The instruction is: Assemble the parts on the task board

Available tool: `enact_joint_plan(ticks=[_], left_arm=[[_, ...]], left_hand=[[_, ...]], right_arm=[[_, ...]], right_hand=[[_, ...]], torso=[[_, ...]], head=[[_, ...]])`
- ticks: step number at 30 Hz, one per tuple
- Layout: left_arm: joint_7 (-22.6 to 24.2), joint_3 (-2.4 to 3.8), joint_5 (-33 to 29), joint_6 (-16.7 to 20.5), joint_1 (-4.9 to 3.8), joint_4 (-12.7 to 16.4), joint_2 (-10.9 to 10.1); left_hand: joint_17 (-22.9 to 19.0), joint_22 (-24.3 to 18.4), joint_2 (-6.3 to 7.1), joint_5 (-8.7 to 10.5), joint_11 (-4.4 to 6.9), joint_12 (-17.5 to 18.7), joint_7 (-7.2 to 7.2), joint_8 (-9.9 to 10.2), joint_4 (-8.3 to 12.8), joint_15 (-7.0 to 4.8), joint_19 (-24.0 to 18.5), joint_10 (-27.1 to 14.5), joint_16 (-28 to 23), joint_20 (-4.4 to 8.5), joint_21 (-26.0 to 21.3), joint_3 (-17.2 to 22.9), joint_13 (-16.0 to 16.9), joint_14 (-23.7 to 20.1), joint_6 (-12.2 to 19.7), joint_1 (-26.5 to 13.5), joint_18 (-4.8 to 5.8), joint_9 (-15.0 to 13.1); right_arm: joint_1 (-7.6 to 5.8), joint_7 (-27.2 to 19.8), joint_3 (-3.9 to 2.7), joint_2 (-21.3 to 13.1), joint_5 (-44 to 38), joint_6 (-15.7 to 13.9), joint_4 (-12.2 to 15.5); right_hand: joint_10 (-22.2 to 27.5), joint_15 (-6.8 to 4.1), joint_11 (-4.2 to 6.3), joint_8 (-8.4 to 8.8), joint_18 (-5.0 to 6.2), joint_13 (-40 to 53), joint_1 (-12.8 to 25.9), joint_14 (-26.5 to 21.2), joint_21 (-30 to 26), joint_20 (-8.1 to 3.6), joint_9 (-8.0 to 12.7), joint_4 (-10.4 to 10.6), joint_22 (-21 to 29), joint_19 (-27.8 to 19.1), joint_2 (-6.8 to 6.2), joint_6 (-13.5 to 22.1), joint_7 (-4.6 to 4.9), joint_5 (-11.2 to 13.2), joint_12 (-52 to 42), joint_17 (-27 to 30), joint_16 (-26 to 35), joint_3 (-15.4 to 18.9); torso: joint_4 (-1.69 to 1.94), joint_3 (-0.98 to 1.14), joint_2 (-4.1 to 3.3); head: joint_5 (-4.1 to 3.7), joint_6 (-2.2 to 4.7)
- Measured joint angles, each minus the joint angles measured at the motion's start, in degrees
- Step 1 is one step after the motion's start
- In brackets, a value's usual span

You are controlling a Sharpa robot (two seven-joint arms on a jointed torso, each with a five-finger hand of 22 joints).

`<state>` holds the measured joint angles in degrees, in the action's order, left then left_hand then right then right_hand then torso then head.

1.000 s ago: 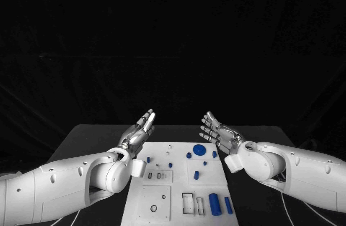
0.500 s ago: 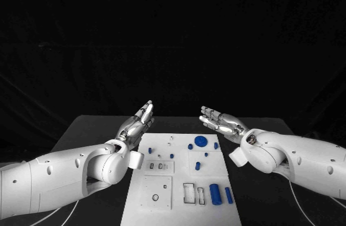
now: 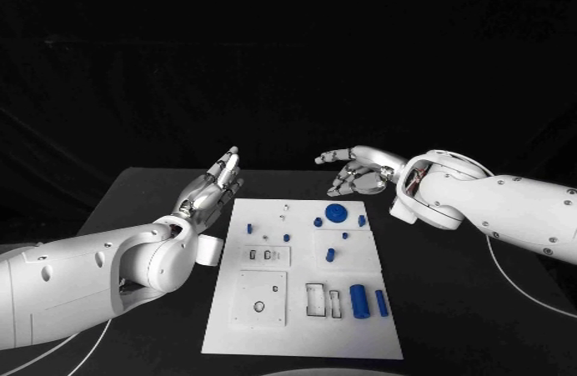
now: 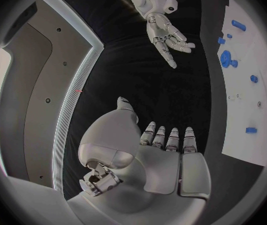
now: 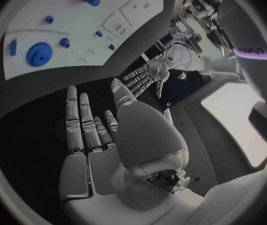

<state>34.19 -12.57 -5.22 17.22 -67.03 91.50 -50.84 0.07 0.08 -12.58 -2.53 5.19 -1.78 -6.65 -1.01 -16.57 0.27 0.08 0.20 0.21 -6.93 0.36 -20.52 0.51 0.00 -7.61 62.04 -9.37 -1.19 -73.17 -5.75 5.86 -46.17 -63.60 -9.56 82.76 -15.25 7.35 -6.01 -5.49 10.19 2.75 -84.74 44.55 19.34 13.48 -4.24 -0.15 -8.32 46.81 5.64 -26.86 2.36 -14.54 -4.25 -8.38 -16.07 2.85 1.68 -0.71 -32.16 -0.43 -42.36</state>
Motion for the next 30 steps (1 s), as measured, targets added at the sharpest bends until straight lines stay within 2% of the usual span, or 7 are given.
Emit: enact_joint_plan(ticks=[2,3,4,6,12,19,30], left_arm=[[0.00,0.00,0.49,-0.05,-0.25,0.67,-0.72],[0.00,0.00,0.84,-0.07,-0.43,1.10,-1.18],[0.01,0.02,1.11,-0.08,-0.56,1.45,-1.52],[0.05,0.05,1.65,-0.09,-0.81,2.22,-2.20],[0.20,0.05,2.74,-0.09,-1.28,3.97,-3.54],[0.77,0.09,3.49,-0.10,-1.74,5.86,-5.04],[2.24,0.12,4.23,-0.20,-1.87,6.71,-5.33]], left_hand=[[0.00,0.00,-0.07,0.00,-0.42,0.00,0.12,0.00,0.00,0.37,-0.16,-0.01,0.00,-0.40,0.00,0.00,0.00,-0.07,-0.12,0.54,0.00,0.00],[0.00,0.00,-0.05,0.00,-0.42,-0.04,0.33,0.00,0.02,0.49,-0.02,-0.01,0.00,-0.69,0.00,0.02,0.00,-0.11,-0.33,0.65,0.01,0.00],[0.00,0.00,-0.30,0.00,-0.42,-0.24,0.39,0.00,0.22,0.66,-0.15,-0.01,0.00,-0.97,0.00,0.22,0.00,0.06,-0.39,1.17,0.00,0.00],[0.01,0.00,-0.27,-0.18,-0.78,-0.40,0.60,0.00,-0.01,0.66,-0.04,0.04,0.00,-1.26,0.00,0.52,0.00,0.06,-0.60,1.47,-0.01,0.00],[0.01,0.00,-0.38,-1.73,-1.18,-0.51,1.01,0.00,0.00,1.25,-0.16,0.05,0.00,-1.98,0.00,1.29,0.06,-0.12,-1.01,2.97,-0.01,-0.05],[0.01,0.01,-0.27,-3.61,-1.66,-1.56,1.86,-0.34,-0.09,1.90,-0.05,0.02,0.00,-2.90,0.00,1.99,0.22,0.05,-2.52,4.40,0.00,-0.25],[0.02,0.01,-0.46,-4.79,-2.25,-2.21,2.85,-0.55,-0.09,1.90,-0.05,0.20,0.00,-3.30,0.00,2.30,0.31,0.05,-3.88,5.13,0.00,-0.39]], right_arm=[[-1.02,1.09,0.01,0.31,-6.59,0.26,0.48],[-1.56,1.76,0.01,0.52,-10.79,0.42,0.87],[-1.88,2.24,0.01,0.68,-13.72,0.54,1.19],[-2.41,3.33,0.02,1.05,-19.77,0.82,1.82],[-3.21,5.96,0.07,1.51,-31.93,1.66,3.30],[-3.40,8.29,0.06,1.74,-40.76,2.72,4.45],[-2.53,9.40,0.21,2.16,-45.69,3.31,3.46]], right_hand=[[-10.65,-3.65,0.85,-2.30,-0.57,1.73,-1.85,13.13,6.60,-4.86,-1.56,-1.98,-2.99,11.92,-0.85,-8.60,-0.11,0.59,-3.26,-2.70,-5.96,-1.47],[-16.19,-5.28,1.44,-3.16,-0.52,2.51,-2.15,17.74,9.35,-6.50,-2.19,-2.75,-4.38,16.07,-1.15,-11.98,0.12,0.96,-4.81,-3.74,-8.17,-1.88],[-21.20,-6.54,1.98,-3.81,-0.52,3.11,-2.40,21.95,11.91,-7.53,-2.75,-3.37,-5.79,19.26,-1.40,-14.73,0.41,1.60,-6.18,-4.91,-10.49,-2.50],[-25.83,-7.68,2.45,-4.24,-0.52,3.39,-2.09,26.51,15.07,-8.53,-3.31,-4.04,-7.72,22.47,-1.77,-17.39,0.64,2.73,-7.27,-6.70,-13.85,-3.17],[-30.73,-9.01,3.17,-2.50,-0.51,2.32,0.14,30.05,21.68,-9.58,-4.41,-4.17,-12.84,25.15,-4.00,-20.39,0.62,4.03,-6.13,-11.83,-21.76,-6.17],[-33.03,-9.53,3.71,-0.63,-0.50,1.60,1.72,30.15,28.05,-9.91,-5.51,-3.94,-19.83,24.82,-5.58,-22.27,1.95,4.35,-4.94,-15.52,-27.40,-9.63],[-37.38,-9.53,3.47,0.09,-0.50,2.19,4.11,30.15,33.16,-9.91,-6.42,-2.29,-26.49,24.82,-7.18,-24.56,2.56,4.66,-6.21,-17.11,-29.93,-11.43]], torso=[[0.20,-0.02,-0.51],[0.36,-0.05,-0.91],[0.49,-0.09,-1.24],[0.76,-0.15,-1.99],[1.52,-0.43,-3.78],[1.94,-0.77,-5.55],[2.38,-1.01,-6.80]], head=[[-0.20,-0.23],[-0.34,-0.28],[-0.42,-0.30],[-0.62,-0.31],[-1.27,-0.22],[-1.90,-0.06],[-2.58,-0.47]])
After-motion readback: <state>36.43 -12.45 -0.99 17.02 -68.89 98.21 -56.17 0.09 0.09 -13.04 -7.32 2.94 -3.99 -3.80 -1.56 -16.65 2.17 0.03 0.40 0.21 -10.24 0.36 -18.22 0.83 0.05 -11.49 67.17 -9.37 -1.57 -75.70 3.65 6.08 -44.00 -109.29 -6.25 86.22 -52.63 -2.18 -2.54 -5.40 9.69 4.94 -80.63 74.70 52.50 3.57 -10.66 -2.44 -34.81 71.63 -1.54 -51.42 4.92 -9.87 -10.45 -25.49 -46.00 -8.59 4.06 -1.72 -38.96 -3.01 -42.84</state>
